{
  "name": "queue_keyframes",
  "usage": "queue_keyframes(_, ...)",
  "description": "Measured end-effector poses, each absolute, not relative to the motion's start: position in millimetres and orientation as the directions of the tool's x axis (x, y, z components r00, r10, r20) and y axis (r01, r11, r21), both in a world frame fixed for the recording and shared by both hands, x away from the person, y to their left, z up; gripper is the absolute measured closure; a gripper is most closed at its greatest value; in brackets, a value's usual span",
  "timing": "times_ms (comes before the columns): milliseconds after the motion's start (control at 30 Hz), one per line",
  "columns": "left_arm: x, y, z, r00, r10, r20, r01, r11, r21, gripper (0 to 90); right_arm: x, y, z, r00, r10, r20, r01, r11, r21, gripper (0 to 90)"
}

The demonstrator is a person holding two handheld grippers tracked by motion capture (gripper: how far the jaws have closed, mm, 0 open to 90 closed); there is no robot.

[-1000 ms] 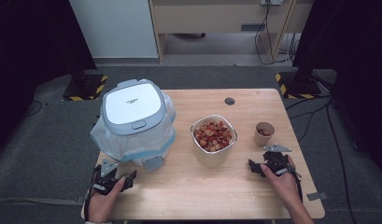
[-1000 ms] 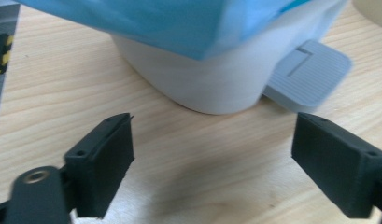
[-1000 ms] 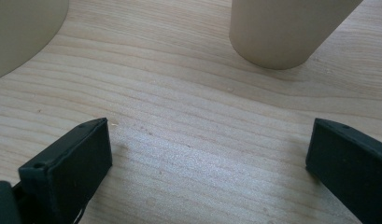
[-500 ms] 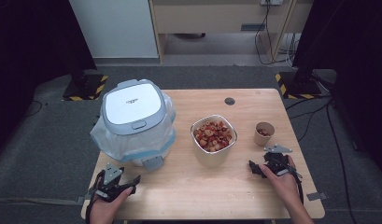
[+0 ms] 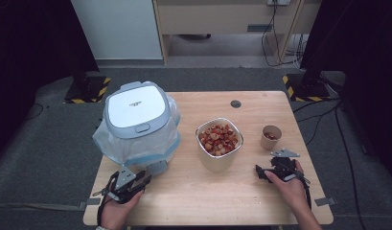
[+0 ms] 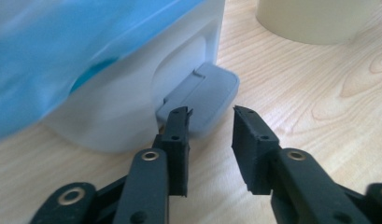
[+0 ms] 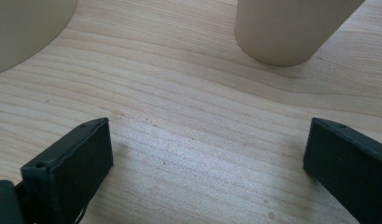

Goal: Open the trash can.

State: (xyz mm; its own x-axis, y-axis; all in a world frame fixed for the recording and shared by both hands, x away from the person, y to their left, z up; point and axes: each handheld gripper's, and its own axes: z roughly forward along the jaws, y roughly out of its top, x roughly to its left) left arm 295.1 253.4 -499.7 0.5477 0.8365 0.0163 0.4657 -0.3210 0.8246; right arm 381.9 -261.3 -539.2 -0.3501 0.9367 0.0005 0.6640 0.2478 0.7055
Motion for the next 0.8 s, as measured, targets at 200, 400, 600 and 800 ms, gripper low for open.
queue_keyframes(200,302,249,-500,0.563,0.826,0.026,0.454,-0.336,0.825,76.3,382,-261,-539,-0.350,0.937,0.001,0.664,0.248,0.705,1.8)
queue_keyframes(400,310,243,-499,0.572,0.820,0.035,0.444,-0.345,0.827,83.4,382,-261,-539,-0.350,0.937,0.001,0.664,0.248,0.705,1.8)
queue_keyframes(600,320,235,-502,0.580,0.813,0.050,0.443,-0.367,0.818,86.9,382,-261,-539,-0.350,0.937,0.001,0.664,0.248,0.705,1.8)
queue_keyframes(800,327,227,-509,0.584,0.808,0.072,0.447,-0.394,0.803,86.6,382,-261,-539,-0.349,0.937,0.001,0.665,0.247,0.705,1.7)
